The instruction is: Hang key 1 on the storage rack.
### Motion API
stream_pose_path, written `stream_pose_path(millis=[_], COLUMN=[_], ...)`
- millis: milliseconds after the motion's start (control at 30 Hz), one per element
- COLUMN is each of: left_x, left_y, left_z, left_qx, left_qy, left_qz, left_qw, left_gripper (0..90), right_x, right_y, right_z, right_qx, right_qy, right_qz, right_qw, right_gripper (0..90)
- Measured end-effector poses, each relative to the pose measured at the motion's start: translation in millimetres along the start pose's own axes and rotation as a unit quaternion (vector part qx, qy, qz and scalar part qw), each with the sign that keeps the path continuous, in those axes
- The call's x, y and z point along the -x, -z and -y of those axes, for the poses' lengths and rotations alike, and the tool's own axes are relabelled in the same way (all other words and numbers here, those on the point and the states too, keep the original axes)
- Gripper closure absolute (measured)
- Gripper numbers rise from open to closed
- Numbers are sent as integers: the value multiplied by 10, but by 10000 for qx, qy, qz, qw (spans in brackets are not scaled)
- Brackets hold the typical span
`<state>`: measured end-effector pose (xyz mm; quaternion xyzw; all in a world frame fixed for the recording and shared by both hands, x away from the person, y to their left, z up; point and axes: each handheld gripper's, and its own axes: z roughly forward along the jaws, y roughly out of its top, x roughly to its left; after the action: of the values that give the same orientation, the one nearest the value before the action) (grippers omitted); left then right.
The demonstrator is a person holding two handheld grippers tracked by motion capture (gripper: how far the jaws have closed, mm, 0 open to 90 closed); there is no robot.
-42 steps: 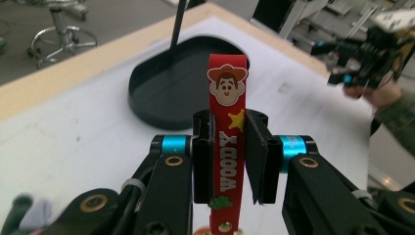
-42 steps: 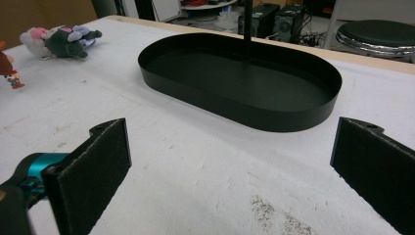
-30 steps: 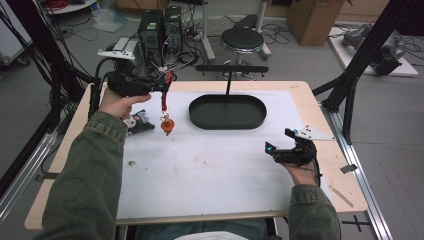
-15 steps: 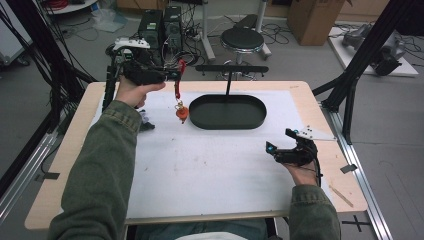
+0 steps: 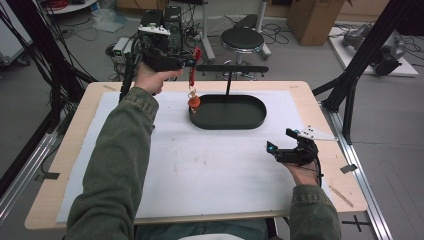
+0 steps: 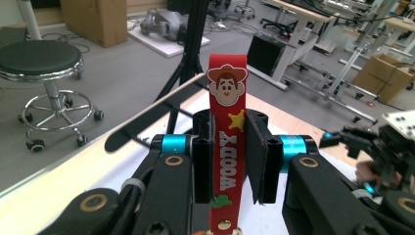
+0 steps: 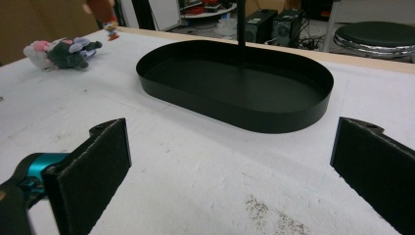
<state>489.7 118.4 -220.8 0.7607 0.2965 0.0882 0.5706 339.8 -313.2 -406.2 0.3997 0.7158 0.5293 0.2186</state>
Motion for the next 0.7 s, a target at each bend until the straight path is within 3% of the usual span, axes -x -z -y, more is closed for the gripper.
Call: stream_pose_path(millis=[67,200,300,433,700], left_x=[7,55,89,98,52], left_y=[-68,-229,-319,-408,-664], left_z=[-31,-104,-137,-190,-229], left_qx=[26,-37,91,100,-212], left_qy=[63,-44,-55,-14,41], left_qz=[13,31,129,-20,-364], left_qw=[10000,10000,9999,9999,9991], left_gripper=[746,746,746,746,745], right_x=[2,12,24,38,38], right_y=[-5,0,6,23,4], right_z=[0,0,5,10,14], right_qx=[18,33,56,76,61], right_qy=[-19,-40,-35,-86,-86], right_qz=[-13,-8,5,6,-44], right_qw=[10000,10000,10000,9999,9999], right_gripper=[4,4,3,4,4])
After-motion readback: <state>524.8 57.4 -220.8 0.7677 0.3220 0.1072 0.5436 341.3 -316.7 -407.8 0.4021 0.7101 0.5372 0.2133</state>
